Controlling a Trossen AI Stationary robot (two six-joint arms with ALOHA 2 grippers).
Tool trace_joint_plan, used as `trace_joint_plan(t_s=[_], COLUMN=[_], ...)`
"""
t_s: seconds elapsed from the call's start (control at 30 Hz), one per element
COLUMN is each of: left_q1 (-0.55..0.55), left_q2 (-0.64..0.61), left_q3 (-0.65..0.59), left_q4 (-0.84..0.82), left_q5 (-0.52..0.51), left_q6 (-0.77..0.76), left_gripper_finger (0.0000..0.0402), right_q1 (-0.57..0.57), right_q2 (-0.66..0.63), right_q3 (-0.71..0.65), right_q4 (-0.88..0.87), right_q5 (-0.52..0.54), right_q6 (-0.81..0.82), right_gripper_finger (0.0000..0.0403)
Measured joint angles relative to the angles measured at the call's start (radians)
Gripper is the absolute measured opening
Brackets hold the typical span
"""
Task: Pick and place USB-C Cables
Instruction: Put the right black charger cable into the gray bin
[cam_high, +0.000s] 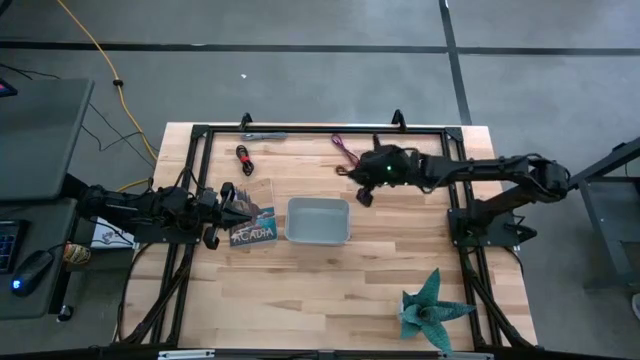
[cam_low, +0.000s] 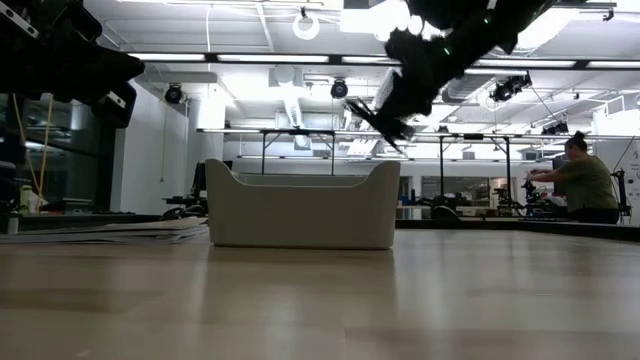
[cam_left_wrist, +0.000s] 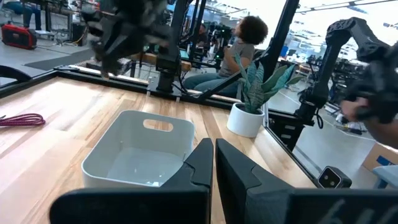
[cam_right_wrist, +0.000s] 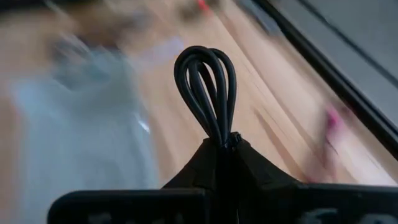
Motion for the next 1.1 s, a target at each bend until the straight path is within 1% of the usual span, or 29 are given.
trace_joint_plan(t_s=[0.13,0.2,0.27,0.33,0.53,0.63,0.73,0.8,1.0,1.1], left_q1=[0.000,0.000,0.000,0.000,0.000,0.000,0.000,0.000,0.000,0.000], left_q2=[0.001,0.001,0.001,0.001,0.002,0.002,0.002,0.002,0.002,0.002], left_q3=[0.000,0.000,0.000,0.000,0.000,0.000,0.000,0.000,0.000,0.000], left_q4=[0.000,0.003,0.002,0.002,0.003,0.002,0.003,0.003,0.003,0.003], left_q5=[0.000,0.000,0.000,0.000,0.000,0.000,0.000,0.000,0.000,0.000], left_q6=[0.000,0.000,0.000,0.000,0.000,0.000,0.000,0.000,0.000,0.000], left_gripper_finger=[0.0000,0.0000,0.0000,0.0000,0.0000,0.0000,0.0000,0.0000,0.0000,0.0000], right_q1=[0.092,0.131,0.165,0.193,0.250,0.257,0.257,0.257,0.257,0.257], right_q2=[0.076,0.129,0.184,0.231,0.389,0.465,0.535,0.571,0.639,0.648], right_q3=[0.001,0.001,0.007,0.055,0.316,0.410,0.466,0.483,0.488,0.487], right_q4=[0.256,0.356,0.410,0.346,-0.087,-0.196,-0.265,-0.274,-0.280,-0.277], right_q5=[-0.026,-0.024,-0.027,-0.025,0.102,0.087,0.062,0.054,0.054,0.041], right_q6=[0.043,0.079,0.103,0.104,0.096,0.075,0.063,0.046,-0.001,-0.013], right_gripper_finger=[0.0008,0.0008,0.0008,0.0008,0.0007,0.0007,0.0010,0.0011,0.0013,0.0014])
